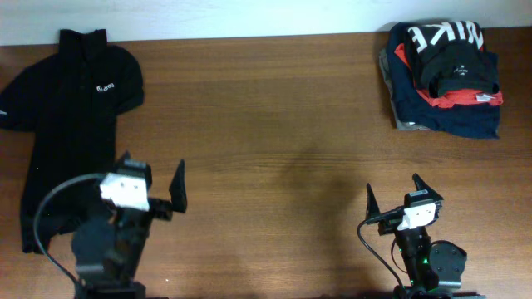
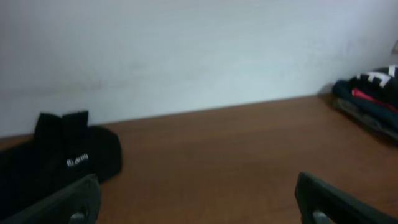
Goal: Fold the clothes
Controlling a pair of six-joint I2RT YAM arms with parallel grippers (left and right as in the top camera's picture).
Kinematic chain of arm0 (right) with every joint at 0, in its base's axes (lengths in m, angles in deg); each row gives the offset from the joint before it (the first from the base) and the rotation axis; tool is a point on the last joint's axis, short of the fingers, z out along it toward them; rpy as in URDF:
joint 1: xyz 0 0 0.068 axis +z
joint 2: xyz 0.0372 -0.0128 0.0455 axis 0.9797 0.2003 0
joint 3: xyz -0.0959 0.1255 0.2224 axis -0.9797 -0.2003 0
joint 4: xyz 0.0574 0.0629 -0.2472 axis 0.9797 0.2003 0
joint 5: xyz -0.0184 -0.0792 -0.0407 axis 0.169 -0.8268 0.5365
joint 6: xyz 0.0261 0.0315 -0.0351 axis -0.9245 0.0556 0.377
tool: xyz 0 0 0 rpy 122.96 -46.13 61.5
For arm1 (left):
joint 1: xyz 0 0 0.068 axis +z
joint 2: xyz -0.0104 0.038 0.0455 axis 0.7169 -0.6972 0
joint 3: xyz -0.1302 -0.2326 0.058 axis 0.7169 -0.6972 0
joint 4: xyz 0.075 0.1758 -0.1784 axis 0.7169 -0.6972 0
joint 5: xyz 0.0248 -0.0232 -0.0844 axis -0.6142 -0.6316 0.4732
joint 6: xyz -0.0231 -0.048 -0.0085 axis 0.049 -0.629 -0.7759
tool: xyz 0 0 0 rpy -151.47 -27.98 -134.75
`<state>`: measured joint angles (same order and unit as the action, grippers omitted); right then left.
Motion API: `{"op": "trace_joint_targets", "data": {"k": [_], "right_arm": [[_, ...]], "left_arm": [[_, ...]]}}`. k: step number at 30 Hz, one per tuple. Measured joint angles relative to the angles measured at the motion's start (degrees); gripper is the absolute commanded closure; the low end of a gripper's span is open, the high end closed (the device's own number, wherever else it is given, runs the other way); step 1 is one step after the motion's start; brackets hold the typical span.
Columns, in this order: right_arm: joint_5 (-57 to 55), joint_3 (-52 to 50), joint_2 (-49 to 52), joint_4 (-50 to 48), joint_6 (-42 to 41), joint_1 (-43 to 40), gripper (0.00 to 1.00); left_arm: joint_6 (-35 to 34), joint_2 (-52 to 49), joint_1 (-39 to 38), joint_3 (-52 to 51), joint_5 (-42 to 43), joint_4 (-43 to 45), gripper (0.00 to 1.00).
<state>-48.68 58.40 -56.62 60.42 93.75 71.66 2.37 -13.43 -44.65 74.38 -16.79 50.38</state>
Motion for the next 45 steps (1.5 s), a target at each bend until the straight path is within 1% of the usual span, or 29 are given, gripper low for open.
{"op": "trace_joint_targets", "data": {"k": [2,4,8,12,16,21,23,25,29,30,45], "right_arm": [[0.0,0.0,0.0,0.0,0.0,0.0,0.01],[0.0,0.0,0.0,0.0,0.0,0.0,0.01],[0.0,0.0,0.0,0.0,0.0,0.0,0.02],[0.0,0.0,0.0,0.0,0.0,0.0,0.01],[0.0,0.0,0.0,0.0,0.0,0.0,0.01],[0.0,0.0,0.0,0.0,0.0,0.0,0.01],[0.0,0.0,0.0,0.0,0.0,0.0,0.01],[0.0,0.0,0.0,0.0,0.0,0.0,0.01],[0.0,0.0,0.0,0.0,0.0,0.0,0.01],[0.0,0.0,0.0,0.0,0.0,0.0,0.01],[0.0,0.0,0.0,0.0,0.0,0.0,0.01]], "left_arm": [[0.0,3.6,0.0,-3.8,-0.4,3.7,0.01],[0.0,6.2,0.0,-7.5,-0.6,9.4,0.01],[0.1,9.8,0.0,-14.0,-1.0,18.1,0.01],[0.1,12.2,0.0,-18.9,-1.7,20.7,0.01],[0.8,16.1,0.0,-22.1,-3.1,20.9,0.01],[2.1,23.3,1.2,-26.3,-3.6,20.7,0.01],[2.2,25.0,1.7,-27.0,-3.7,18.3,0.01],[2.3,25.2,1.9,-27.2,-3.9,15.4,0.01],[2.2,25.4,1.8,-27.4,-4.0,6.1,0.01],[2.2,25.3,1.8,-27.6,-4.1,5.3,0.01],[2.2,25.2,1.9,-27.6,-4.0,5.4,0.01]]}}
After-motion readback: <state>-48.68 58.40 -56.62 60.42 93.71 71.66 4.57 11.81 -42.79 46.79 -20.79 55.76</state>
